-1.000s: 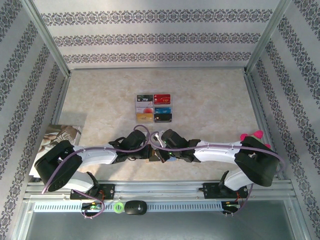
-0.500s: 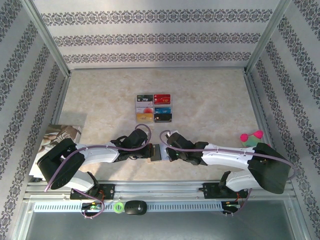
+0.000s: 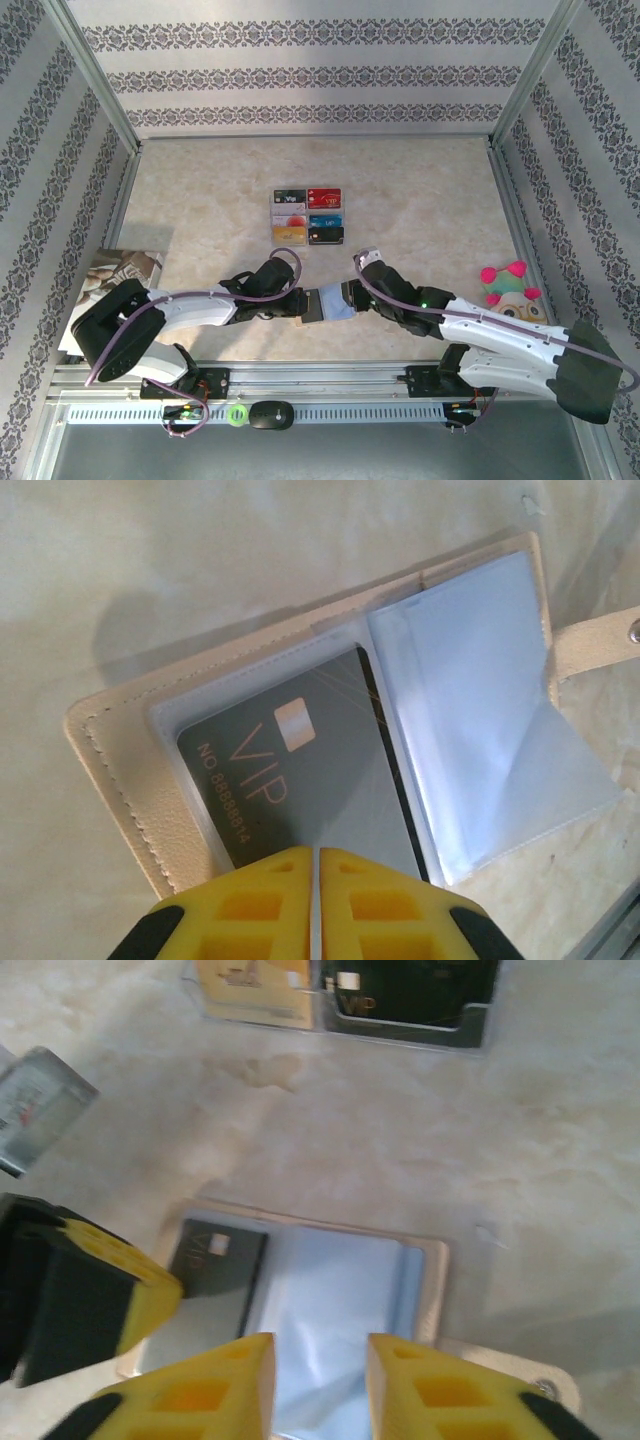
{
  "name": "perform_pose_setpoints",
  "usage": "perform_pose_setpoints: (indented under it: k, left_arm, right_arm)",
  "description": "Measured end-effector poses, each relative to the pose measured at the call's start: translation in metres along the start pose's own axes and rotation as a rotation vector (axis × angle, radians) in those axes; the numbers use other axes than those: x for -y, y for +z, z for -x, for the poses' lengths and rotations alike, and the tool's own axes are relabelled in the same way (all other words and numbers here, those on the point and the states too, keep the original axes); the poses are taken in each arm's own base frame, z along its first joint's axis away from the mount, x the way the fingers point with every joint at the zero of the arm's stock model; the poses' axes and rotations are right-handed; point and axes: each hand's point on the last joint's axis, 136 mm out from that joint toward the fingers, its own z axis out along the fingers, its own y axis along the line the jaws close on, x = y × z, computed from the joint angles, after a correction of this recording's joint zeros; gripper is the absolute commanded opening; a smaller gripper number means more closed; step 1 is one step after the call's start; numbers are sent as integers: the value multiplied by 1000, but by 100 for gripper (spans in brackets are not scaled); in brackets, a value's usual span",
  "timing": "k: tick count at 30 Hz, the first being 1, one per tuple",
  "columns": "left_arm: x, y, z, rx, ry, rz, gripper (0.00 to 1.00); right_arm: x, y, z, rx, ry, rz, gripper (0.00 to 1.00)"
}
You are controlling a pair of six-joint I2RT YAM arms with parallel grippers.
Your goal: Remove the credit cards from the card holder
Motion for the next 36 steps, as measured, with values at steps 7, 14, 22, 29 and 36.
perform_pose_setpoints:
  k: [7,14,22,29,36]
  left_arm:
    - [5,-10,3,20,12,-13,17]
    - [2,-19,6,45,30,16,6]
    - [-20,-2,-3,-9,43,105,3]
    - [-19,3,1,-13,54,107,2]
    - [-19,3,1,-13,55,107,0]
  right_arm:
    - [-32,34,-23,-224,15,160,19]
    - [-43,55,-50,-380,31,215,19]
    - [-43,59,-55,-405,47,214,21]
    - [-40,69,-51,-406,128,221,24]
    - [-25,72,-48,-391,229,210,17]
